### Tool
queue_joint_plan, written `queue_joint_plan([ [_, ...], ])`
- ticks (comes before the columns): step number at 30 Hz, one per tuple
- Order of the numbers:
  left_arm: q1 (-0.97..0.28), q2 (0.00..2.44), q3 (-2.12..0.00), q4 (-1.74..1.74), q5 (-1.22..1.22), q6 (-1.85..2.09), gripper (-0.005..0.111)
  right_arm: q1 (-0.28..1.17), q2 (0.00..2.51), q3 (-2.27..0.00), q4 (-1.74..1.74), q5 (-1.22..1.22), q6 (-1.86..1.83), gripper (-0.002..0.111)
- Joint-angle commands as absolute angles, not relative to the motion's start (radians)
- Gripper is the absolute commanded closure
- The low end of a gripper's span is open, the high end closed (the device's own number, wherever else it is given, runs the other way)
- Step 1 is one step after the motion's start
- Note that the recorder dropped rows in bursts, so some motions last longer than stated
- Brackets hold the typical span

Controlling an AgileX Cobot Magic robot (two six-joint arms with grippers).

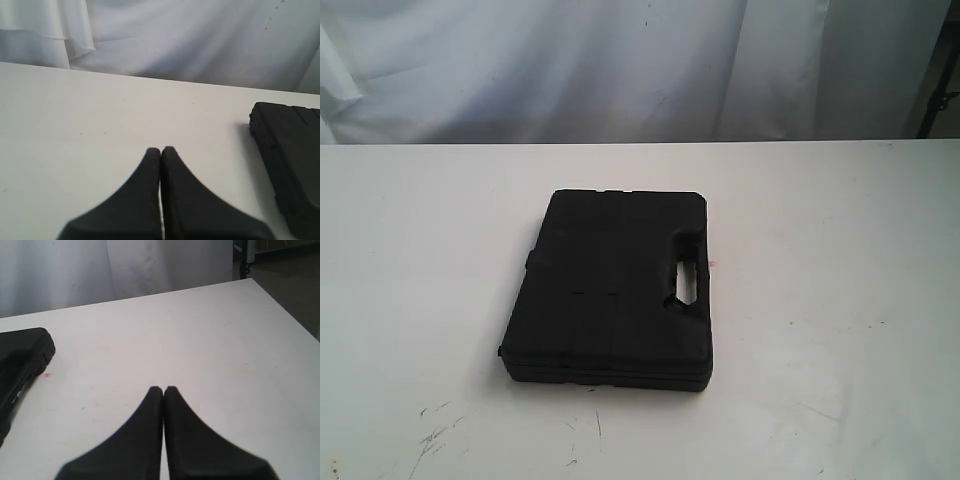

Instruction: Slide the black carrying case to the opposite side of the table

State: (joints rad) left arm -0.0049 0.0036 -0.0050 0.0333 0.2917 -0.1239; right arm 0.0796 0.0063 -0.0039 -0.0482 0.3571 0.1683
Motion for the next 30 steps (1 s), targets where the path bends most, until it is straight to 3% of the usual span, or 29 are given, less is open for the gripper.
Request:
queue_joint_plan([
  [1, -0.010, 0.000, 0.000, 0.033, 0.285, -0.120, 0.107, 0.076, 0.000, 0.000, -0.043, 0.351, 0.170, 0.108],
  [20, -0.010, 0.000, 0.000, 0.033, 0.285, -0.120, 0.107, 0.076, 0.000, 0.000, -0.044, 0.348, 0.171, 0.108],
  [30, -0.010, 0.000, 0.000, 0.033, 0.285, -0.122, 0.107, 0.076, 0.000, 0.000, -0.045, 0.066, 0.171, 0.108],
])
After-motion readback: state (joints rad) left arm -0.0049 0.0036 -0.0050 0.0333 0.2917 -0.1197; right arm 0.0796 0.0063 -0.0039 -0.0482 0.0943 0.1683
